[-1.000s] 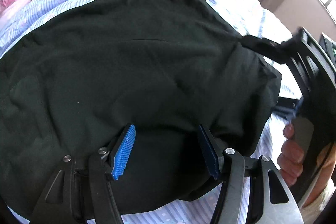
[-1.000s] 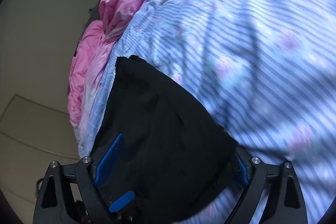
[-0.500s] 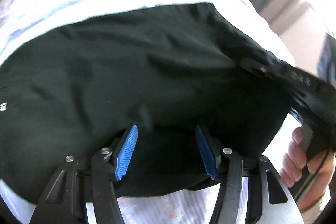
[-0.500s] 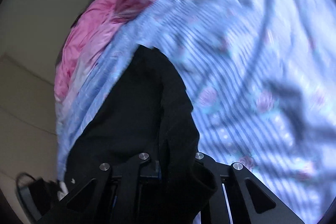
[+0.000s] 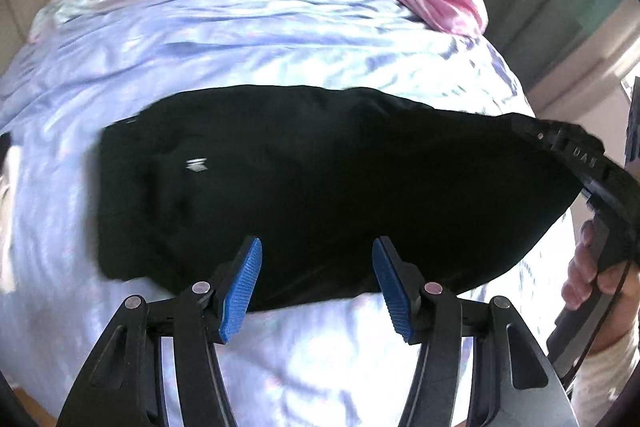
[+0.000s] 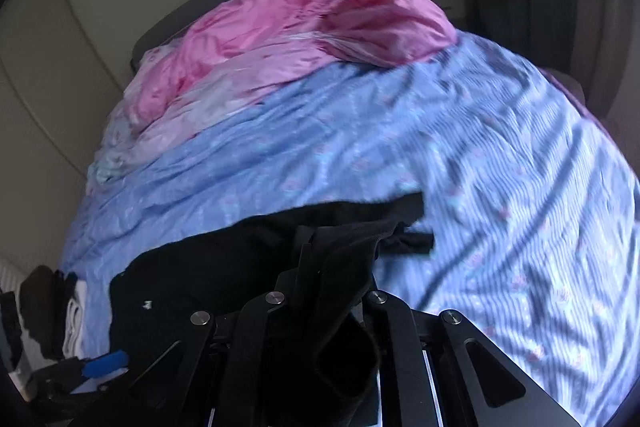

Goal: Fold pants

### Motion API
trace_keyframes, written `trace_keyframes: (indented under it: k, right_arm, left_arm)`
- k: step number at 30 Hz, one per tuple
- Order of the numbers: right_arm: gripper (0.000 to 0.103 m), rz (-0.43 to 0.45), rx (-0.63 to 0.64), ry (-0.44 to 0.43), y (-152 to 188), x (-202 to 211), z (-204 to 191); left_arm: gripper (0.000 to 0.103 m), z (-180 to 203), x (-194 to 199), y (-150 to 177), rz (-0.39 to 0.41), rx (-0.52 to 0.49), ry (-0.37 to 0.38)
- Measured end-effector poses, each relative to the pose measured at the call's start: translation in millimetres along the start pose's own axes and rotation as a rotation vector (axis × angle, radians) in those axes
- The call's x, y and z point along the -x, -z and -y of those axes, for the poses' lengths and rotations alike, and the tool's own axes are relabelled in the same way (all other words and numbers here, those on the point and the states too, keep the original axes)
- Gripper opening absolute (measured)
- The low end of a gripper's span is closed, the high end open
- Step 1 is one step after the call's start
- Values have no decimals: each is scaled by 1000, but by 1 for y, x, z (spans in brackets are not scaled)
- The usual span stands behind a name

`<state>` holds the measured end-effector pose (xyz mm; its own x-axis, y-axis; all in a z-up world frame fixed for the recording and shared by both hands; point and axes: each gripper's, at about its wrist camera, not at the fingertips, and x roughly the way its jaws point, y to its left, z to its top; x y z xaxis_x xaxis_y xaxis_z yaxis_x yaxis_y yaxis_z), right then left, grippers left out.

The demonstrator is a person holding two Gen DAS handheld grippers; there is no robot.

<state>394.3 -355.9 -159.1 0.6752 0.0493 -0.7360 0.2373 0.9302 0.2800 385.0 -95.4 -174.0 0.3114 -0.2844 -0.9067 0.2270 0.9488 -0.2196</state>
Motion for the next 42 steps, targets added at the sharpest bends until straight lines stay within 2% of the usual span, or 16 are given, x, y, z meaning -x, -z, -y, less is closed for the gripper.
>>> trace_keyframes:
  k: [5, 10, 14, 21, 27, 33, 36, 41, 42]
  right_arm:
    - [12, 4, 97, -16, -10, 13, -58]
    - [12, -20, 228, -48, -6, 16, -135]
    - [12, -57, 335, -67, 11, 4, -199]
    - [12, -172, 480, -69, 63, -27, -291]
    - [12, -259, 554, -30, 96, -66, -335]
    - [12, -334, 602, 26, 123, -96, -364]
    - [17, -368, 610, 41, 133, -109, -375]
    - [42, -431, 603, 30, 143, -119, -394]
    - [43, -442, 589, 15, 144, -118, -397]
  left_arm:
    - [57, -49, 40, 15, 22, 63, -12]
    - [57, -94, 70, 30, 29, 114, -24]
    - [57, -130, 76, 33, 33, 145, -76]
    - [57, -191, 77, 26, 4, 162, -120]
    - [57, -237, 79, 37, -23, 170, -140]
    - [57, -263, 80, 49, -45, 163, -143]
    - [57, -274, 80, 51, -49, 170, -153]
    - [59, -289, 85, 53, -43, 193, -170]
    - [59, -292, 86, 53, -40, 197, -172]
